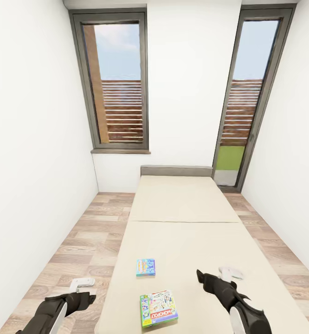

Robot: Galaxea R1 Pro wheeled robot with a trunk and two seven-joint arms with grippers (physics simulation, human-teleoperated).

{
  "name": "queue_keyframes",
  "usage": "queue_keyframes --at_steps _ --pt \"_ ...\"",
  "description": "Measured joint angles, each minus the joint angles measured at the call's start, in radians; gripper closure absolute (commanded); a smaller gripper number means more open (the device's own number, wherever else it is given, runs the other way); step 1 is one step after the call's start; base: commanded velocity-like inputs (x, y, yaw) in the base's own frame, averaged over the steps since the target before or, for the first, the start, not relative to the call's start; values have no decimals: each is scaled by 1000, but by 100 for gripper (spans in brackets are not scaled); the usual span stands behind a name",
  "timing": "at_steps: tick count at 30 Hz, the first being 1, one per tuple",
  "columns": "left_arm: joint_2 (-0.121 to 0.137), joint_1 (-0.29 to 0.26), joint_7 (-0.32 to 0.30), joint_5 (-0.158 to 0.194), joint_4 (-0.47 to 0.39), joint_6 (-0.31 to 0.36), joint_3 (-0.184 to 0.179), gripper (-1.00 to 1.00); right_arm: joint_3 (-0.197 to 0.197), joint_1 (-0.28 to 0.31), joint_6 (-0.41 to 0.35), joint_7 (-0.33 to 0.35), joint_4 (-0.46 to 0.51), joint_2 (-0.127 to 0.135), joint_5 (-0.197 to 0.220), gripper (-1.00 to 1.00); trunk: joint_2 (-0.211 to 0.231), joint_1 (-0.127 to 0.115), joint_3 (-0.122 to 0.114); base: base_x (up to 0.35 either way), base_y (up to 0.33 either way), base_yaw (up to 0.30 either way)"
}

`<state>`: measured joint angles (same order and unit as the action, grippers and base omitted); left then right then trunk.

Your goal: Put all the toys in the child's room - the three board games (two on the bed and one on the table), the two jigsaw puzzles on the table, and the tennis ball on the table - inside the toy box on the table in the child's room.

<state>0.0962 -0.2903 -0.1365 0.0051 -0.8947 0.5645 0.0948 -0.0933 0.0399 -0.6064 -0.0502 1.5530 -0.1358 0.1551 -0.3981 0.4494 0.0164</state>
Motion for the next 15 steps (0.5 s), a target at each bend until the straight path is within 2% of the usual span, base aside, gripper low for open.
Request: queue_keyframes --at_steps 5,10,15 --pt "0 -10 1 1 -6 8 1 -100 1 43 -19 -39 -7 0 9 -100 0 0 0 0 0 0" --pt "-2 -79 0 1 -10 50 2 -100 8 66 -24 -59 -11 1 41 -100 0 0 0 0 0 0" --pt "-4 -111 -1 1 -12 74 1 -100 11 72 -25 -66 -10 1 52 -100 0 0 0 0 0 0"
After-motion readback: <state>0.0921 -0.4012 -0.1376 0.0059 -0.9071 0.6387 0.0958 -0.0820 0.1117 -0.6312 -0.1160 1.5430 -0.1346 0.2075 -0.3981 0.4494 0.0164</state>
